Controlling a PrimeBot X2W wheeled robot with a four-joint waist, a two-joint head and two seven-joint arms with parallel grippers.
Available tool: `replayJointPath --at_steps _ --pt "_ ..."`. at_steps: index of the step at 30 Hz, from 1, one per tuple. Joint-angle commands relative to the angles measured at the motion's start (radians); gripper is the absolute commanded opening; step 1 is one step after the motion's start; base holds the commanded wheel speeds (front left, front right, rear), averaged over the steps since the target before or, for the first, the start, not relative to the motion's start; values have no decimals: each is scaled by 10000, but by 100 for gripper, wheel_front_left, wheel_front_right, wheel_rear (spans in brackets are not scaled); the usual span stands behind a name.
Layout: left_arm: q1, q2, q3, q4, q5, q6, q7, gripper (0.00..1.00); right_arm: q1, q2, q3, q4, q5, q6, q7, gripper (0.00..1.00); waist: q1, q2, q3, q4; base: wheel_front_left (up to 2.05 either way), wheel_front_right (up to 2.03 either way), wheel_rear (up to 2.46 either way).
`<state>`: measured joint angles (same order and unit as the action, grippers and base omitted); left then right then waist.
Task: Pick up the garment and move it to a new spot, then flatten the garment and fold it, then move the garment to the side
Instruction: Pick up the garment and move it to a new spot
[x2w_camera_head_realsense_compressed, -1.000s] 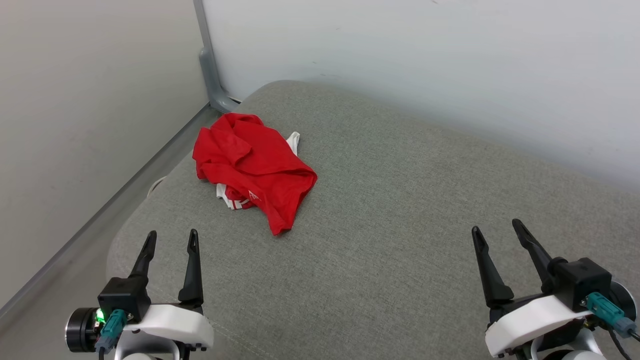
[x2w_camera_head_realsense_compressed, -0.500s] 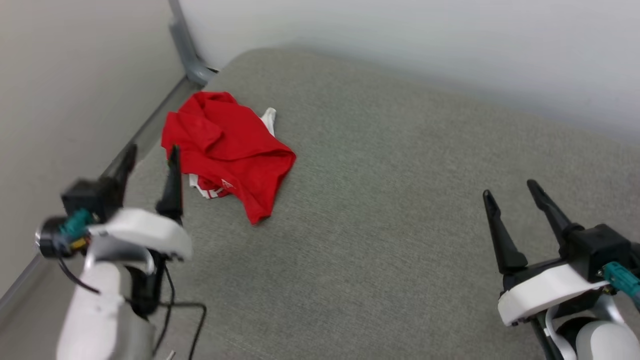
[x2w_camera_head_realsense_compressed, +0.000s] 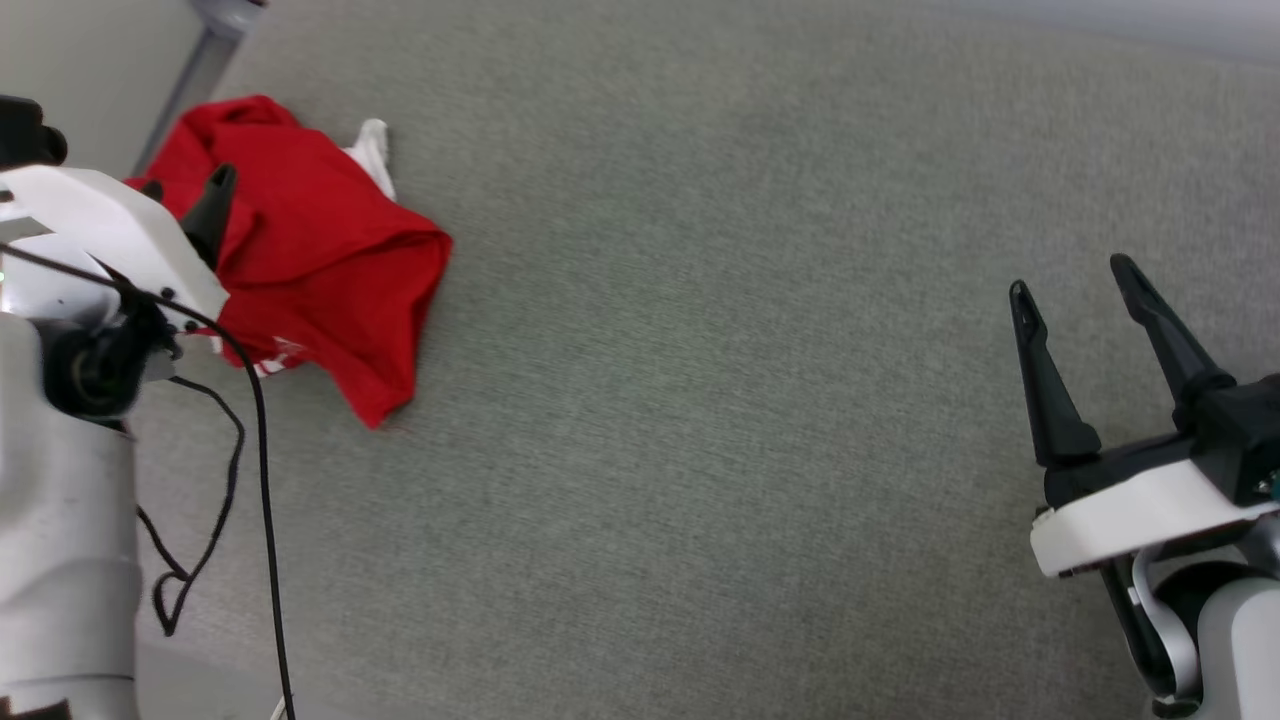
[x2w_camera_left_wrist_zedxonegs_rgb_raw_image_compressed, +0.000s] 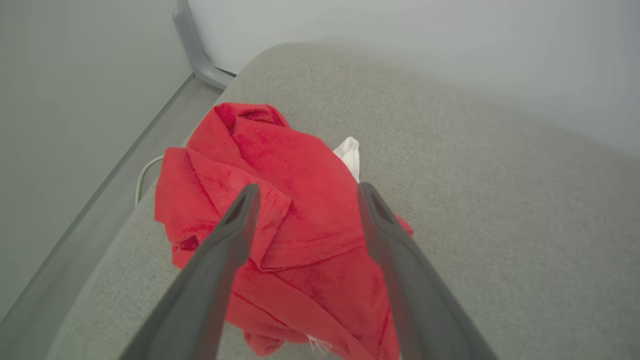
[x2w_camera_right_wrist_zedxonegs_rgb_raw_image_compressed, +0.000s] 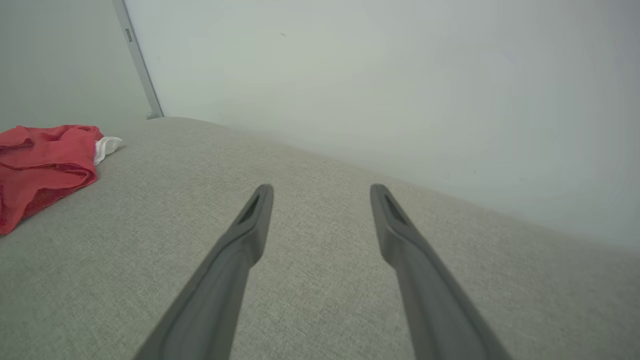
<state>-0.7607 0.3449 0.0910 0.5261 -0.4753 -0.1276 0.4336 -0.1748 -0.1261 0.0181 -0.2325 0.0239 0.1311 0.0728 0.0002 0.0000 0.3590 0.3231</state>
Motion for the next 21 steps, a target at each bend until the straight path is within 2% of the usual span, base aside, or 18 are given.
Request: replayJointPath --at_steps 1,4,7,11,14,15,16,17,18,21 --pt "-113 83 18 125 -50 -1 146 100 -197 -42 -6 -40 -13 -7 -4 100 -2 0 607 -480 0 0 0" --pt "-486 360 134 960 -476 0 1319 100 -414 -56 73 -45 -25 -7 -42 100 -2 0 1023 -725 0 0 0" --pt "-702 499 325 1679 -803 150 2037 100 -623 -27 136 -33 -17 -7 -93 100 -2 0 1377 -934 0 0 0" --pt "-638 496 642 2663 -1224 486 2624 100 -834 -37 156 28 -40 -7 -148 100 -2 0 1709 -1177 0 0 0" --pt "-321 206 665 3489 -1435 721 3265 100 -925 -24 125 98 -9 -7 -215 100 -2 0 1802 -1281 0 0 0" --pt "-217 139 659 3700 -1486 764 3429 78 -934 -6 115 124 7 -7 -216 100 -2 0 1815 -1310 0 0 0" --pt "-153 56 638 3874 -1518 790 3567 45 -950 5 105 145 20 -7 -235 100 -2 0 1823 -1332 0 0 0" --pt "-109 13 619 3965 -1532 773 3563 6 -957 8 97 155 14 -7 -249 100 -2 0 1830 -1348 0 0 0" --pt "-87 -21 578 4054 -1535 737 3562 0 -962 12 91 173 11 -7 -259 100 -2 0 1834 -1358 0 0 0" --pt "-167 -12 517 4003 -1440 641 3054 0 -952 25 32 216 7 -7 -273 100 -2 0 1737 -1327 0 0 0"
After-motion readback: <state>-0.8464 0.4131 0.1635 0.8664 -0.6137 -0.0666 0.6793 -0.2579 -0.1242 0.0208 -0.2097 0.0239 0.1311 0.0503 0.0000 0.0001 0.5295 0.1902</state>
